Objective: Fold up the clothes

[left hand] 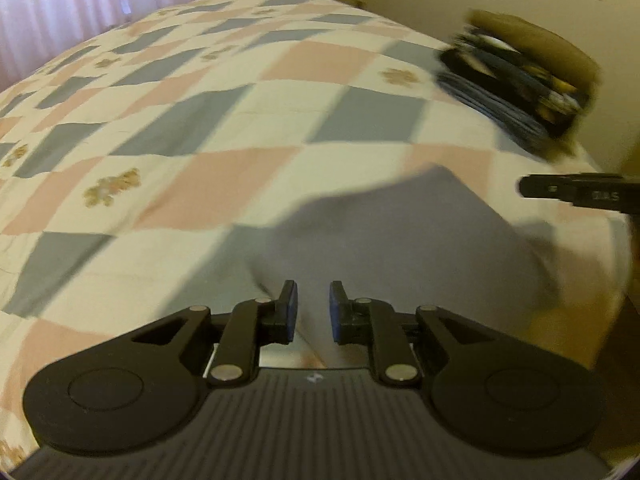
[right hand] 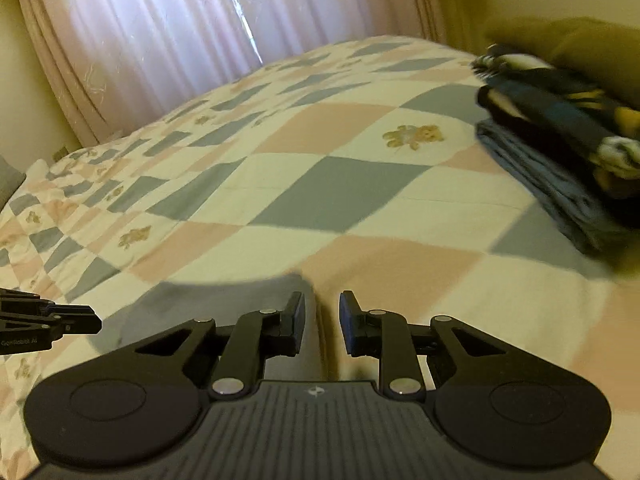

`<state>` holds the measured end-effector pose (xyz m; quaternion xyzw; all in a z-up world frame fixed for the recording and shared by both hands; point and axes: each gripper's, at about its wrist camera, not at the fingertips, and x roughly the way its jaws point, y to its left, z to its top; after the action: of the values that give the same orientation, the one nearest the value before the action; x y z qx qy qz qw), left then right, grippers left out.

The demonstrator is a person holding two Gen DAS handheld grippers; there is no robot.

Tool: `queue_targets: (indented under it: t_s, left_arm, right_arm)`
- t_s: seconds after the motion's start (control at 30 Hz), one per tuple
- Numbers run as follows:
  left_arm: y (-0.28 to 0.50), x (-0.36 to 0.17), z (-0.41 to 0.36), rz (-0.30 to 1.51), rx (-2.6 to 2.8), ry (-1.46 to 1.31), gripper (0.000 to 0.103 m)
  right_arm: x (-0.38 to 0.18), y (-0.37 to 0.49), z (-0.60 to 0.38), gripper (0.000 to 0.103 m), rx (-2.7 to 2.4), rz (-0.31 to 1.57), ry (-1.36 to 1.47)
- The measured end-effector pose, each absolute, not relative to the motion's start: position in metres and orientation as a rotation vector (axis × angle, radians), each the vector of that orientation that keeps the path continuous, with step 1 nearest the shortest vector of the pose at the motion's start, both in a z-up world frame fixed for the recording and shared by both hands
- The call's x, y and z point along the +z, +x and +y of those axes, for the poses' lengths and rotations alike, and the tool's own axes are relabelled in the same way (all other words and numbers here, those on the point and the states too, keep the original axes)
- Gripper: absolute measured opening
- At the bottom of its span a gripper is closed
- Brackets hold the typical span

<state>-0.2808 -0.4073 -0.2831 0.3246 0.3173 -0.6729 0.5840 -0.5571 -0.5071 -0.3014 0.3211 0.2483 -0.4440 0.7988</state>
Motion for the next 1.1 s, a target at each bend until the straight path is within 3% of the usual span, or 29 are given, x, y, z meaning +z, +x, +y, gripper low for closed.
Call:
queue_targets:
  t_s: [0.27,0.43,0.5,0.57,0.63,0.87,0.93,1.0,1.1]
  left_arm:
    - [-0.319,-0.325,-0.39,0.916,-1.609,0.832,0.014]
    - [-0.318,-0.305,-0.398,0.93,-1.597,0.834,0.019]
    - [-0.318,-0.293,-0.393,0.902,-1.6,0.846,0.023]
    - [-0.316,-0.283,-0.384,0.899,-1.592,0.862,0.035]
    - [-0.313,-0.275,-0.374,0.901,-1.568,0.884,0.045]
    - [-0.277,-0.23,-0.308,0.882,-1.59,0.903,0.052]
    - [-0.265,-0.213,-0.286,0.86,-1.595,0.898,0.06]
    - [-0.253,-0.195,-0.264,0.835,-1.595,0.887,0.065]
    - [-0.238,-0.169,-0.235,0.815,-1.596,0.862,0.066]
  right_arm:
    - [-0.338,-0.553,-0.452,0.025,-0.977,0.606,0.798]
    - [-0.315,-0.551,-0.45,0.025,-1.013,0.546,0.812]
    - [-0.299,-0.552,-0.437,0.035,-1.042,0.519,0.821]
    - [-0.288,-0.553,-0.42,0.047,-1.073,0.505,0.852]
    - [-0.285,-0.551,-0.402,0.051,-1.102,0.513,0.916]
    - [-0.263,-0.518,-0.321,0.066,-1.207,0.514,1.093]
    - [-0.246,-0.503,-0.3,0.081,-1.224,0.518,1.083]
    - [-0.226,-0.488,-0.282,0.083,-1.25,0.533,1.058]
    - [-0.19,-0.471,-0.258,0.099,-1.276,0.534,1.023]
